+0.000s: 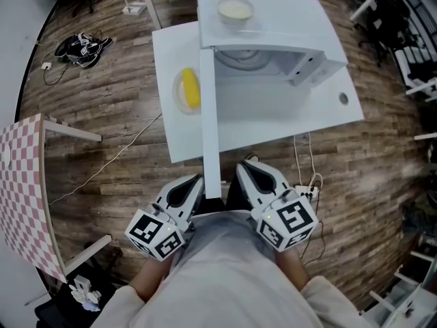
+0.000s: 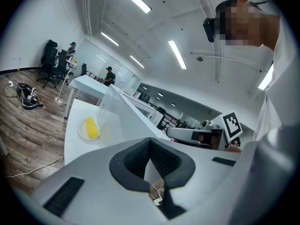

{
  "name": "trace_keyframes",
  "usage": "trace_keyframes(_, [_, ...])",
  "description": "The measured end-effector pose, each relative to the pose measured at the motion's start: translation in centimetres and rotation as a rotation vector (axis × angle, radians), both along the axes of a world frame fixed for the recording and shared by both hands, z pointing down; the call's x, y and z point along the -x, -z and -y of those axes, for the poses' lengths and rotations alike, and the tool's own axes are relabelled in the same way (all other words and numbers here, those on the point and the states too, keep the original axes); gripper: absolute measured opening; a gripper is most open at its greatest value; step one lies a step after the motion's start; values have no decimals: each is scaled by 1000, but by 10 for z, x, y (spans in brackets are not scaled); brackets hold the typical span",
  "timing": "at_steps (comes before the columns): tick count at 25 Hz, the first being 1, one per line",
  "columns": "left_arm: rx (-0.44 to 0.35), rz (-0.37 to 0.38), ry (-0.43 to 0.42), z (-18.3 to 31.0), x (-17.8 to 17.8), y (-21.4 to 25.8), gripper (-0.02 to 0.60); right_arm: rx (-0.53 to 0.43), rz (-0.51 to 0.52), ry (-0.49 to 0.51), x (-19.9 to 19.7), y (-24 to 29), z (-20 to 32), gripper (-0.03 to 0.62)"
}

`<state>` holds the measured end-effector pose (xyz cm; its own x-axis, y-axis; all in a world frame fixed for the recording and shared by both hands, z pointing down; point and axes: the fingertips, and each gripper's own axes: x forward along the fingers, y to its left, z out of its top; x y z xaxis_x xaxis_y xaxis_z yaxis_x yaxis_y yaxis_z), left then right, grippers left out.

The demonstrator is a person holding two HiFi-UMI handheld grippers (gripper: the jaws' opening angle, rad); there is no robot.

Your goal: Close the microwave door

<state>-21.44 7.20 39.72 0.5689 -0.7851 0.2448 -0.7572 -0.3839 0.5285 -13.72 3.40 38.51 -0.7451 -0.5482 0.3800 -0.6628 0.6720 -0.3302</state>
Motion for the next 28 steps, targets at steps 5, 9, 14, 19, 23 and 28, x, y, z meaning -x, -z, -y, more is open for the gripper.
trace_keyframes(5, [4,-2,-18,3,-6,0,14,11,-5,22,2,-3,-6,23])
trace_keyframes(9, [7,-9,-31,5,-12,-1,14,4,-4,8,-4,-2,-8,23])
trace_keyframes(14, [12,-13,-51,8,-19,-1,14,24,-2,-2,-12,-2,-11,23])
trace_keyframes(19, [19,-17,-72,13,-27,-3,14,57,37,-14,-20,0,-12,23])
trace_keyframes(23, [20,-22,-90,16,-34,-2,14,71,59,-21,-23,2,-13,23])
trace_keyframes(28, [19,-24,-115,20,-44,-2,14,94,68,-32,-29,0,-14,23])
